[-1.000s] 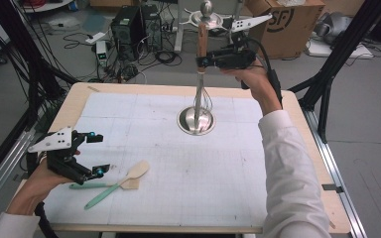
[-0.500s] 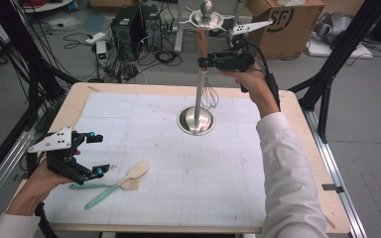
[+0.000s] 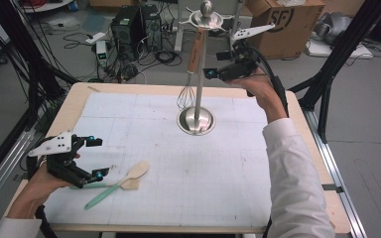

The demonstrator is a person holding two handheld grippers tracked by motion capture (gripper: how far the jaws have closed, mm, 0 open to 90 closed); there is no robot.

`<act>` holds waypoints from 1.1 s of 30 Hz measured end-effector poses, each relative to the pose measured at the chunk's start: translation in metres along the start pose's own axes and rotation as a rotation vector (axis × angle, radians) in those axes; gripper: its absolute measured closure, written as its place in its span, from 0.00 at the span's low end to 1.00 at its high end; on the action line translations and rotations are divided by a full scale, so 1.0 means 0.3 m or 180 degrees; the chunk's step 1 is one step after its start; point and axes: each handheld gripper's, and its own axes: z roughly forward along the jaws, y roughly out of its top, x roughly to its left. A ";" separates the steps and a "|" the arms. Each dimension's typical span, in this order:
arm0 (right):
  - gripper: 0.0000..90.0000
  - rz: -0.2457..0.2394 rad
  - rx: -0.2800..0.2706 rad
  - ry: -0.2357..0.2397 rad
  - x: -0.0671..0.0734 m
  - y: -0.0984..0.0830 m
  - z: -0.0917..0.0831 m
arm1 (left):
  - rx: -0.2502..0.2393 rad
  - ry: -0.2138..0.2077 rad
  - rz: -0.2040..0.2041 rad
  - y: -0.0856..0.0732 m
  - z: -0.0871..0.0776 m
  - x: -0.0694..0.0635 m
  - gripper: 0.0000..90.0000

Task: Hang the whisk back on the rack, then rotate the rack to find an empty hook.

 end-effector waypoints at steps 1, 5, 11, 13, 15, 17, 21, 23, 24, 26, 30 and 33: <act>0.00 -0.0034 -0.0019 -0.0003 0.003 -0.004 -0.011 | -0.0017 -0.0006 -0.0014 -0.003 -0.002 -0.005 0.02; 0.00 -0.0039 -0.0043 -0.0036 0.011 -0.023 -0.066 | -0.0047 0.0035 -0.0024 -0.017 -0.008 -0.013 0.02; 0.00 -0.0072 -0.0083 -0.0080 0.025 -0.042 -0.142 | -0.0037 0.0083 0.0006 -0.044 -0.006 -0.034 0.02; 0.01 -0.0068 -0.0075 -0.0086 0.029 -0.043 -0.165 | -0.0007 0.0049 0.0009 -0.052 0.001 -0.043 0.02; 0.00 -0.0058 -0.0046 -0.0102 0.034 -0.040 -0.184 | 0.0013 0.0018 -0.0001 -0.056 0.006 -0.045 0.02; 0.00 -0.0088 -0.0047 -0.0131 0.038 -0.035 -0.200 | 0.0058 0.0039 -0.0004 -0.057 0.008 -0.044 0.02; 0.01 -0.0070 -0.0027 -0.0143 0.035 -0.025 -0.227 | 0.0043 0.0038 -0.0030 -0.057 0.003 -0.044 0.02; 0.07 -0.0062 0.0001 -0.0126 0.030 -0.017 -0.241 | 0.0043 0.0038 -0.0024 -0.057 0.002 -0.042 0.02; 0.10 -0.0079 0.0006 -0.0125 0.028 -0.011 -0.248 | 0.0052 0.0045 -0.0024 -0.057 0.001 -0.041 0.02; 0.26 -0.0093 0.0044 -0.0107 0.021 0.001 -0.263 | 0.0072 0.0047 -0.0015 -0.057 0.002 -0.041 0.02; 0.68 -0.0251 0.0107 -0.0121 0.024 0.023 -0.286 | 0.0112 0.0022 -0.0029 -0.058 0.008 -0.042 0.02; 0.95 -0.0230 0.0098 -0.0146 0.022 0.034 -0.293 | 0.0126 0.0025 -0.0026 -0.057 0.010 -0.039 0.02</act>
